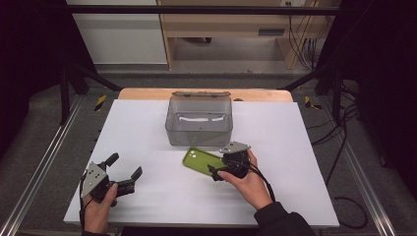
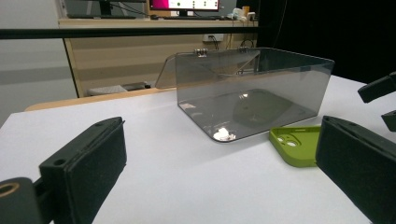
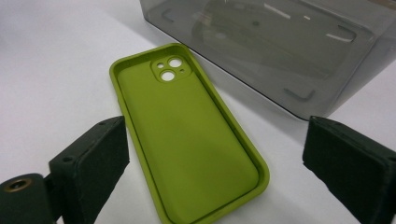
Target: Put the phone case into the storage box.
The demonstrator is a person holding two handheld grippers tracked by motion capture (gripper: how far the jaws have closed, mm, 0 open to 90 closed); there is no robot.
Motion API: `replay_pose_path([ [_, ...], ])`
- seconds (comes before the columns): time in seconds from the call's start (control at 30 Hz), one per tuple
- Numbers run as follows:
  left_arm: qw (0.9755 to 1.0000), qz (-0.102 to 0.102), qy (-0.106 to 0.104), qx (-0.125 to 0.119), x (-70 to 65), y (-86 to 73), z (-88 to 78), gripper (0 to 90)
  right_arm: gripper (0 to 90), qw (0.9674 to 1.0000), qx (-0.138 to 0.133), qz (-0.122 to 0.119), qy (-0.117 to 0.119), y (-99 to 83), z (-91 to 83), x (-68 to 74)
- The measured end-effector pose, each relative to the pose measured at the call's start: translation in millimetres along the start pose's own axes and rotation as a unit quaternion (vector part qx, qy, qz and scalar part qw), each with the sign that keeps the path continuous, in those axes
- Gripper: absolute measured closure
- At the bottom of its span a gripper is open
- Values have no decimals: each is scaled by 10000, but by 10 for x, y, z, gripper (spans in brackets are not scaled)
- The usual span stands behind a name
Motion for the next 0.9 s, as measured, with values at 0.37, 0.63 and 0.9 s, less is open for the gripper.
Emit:
replay_pose_path([
  [0.37,10000,-22,73,9,36,0,-8,18,245,9999,123,-59,98,53,65,28],
  [0.63,10000,-30,-5,-34,26,6,-1,18,589,9990,306,-207,268,31,107,32],
  [0.9,10000,-37,-13,-20,22,5,3,18,884,9978,527,-279,286,-16,170,78],
])
Point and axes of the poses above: each handheld gripper's, and its own axes: z roughly forward along the jaws, y roughly out of its top, x roughly to its left, the point moved 1 cm from there along z, roughly forward along the jaws, and after that the axes turned 5 degrees about z, right-handed, at the moved point
